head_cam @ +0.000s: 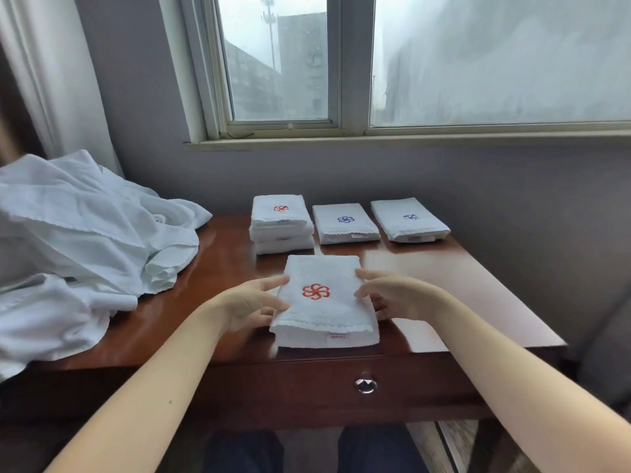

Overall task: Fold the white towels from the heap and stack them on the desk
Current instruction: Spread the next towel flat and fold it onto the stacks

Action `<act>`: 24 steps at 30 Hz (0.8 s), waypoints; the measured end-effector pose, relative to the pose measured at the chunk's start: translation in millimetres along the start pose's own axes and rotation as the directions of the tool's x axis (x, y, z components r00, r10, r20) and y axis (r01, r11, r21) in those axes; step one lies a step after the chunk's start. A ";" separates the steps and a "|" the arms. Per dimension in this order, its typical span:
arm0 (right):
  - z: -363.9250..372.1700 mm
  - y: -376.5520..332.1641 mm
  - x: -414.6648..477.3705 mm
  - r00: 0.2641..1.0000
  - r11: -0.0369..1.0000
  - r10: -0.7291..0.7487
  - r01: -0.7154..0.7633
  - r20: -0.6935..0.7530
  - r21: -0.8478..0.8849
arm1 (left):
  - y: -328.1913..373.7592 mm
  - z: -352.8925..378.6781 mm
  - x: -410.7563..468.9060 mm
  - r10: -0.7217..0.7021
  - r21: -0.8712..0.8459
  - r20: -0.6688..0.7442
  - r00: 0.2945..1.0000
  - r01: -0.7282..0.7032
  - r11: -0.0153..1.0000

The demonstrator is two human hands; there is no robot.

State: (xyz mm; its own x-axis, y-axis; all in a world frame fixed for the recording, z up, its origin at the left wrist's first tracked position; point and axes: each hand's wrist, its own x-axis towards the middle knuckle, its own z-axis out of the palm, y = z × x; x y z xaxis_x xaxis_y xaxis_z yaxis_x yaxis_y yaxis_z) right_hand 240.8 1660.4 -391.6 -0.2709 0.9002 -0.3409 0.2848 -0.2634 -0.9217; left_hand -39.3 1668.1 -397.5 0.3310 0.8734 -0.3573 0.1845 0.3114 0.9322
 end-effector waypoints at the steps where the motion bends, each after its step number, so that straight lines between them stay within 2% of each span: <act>1: 0.6 2.0 0.2 1.000 0.999 -0.023 0.023 -0.006 -0.035 | -1.4 0.3 0.6 0.009 -0.012 0.006 1.000 -0.009 1.000; 7: -3.8 3.9 -10.4 0.996 0.994 -0.093 0.093 -0.008 -0.064 | -2.2 9.5 0.8 0.122 -0.070 0.022 0.992 -0.120 0.990; 11: -14.1 -1.5 -10.4 0.965 0.971 -0.237 0.232 -0.110 -0.059 | 17.6 20.2 4.5 0.287 0.022 -0.007 0.958 -0.287 0.958; 16: -39.0 -21.9 9.8 0.872 0.906 -0.423 0.413 -0.248 -0.092 | 63.4 29.8 34.8 0.438 0.194 -0.068 0.896 -0.419 0.887; 20: -65.1 -48.0 41.6 0.824 0.879 -0.472 0.466 -0.314 -0.102 | 103.9 29.1 76.2 0.494 0.255 -0.087 0.865 -0.460 0.851; 24: -96.7 -79.9 84.2 0.798 0.879 -0.472 0.457 -0.374 -0.134 | 146.9 22.5 123.8 0.527 0.345 -0.099 0.844 -0.468 0.814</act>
State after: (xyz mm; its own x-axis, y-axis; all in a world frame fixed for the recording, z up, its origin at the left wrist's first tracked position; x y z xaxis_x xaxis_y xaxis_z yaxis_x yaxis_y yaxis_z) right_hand 284.2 1790.7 -328.9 -0.0064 0.9727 0.2319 0.2500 0.2261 -0.9415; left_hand 49.6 1813.6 -306.1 0.2847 0.9384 0.1957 0.3141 -0.2842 0.9059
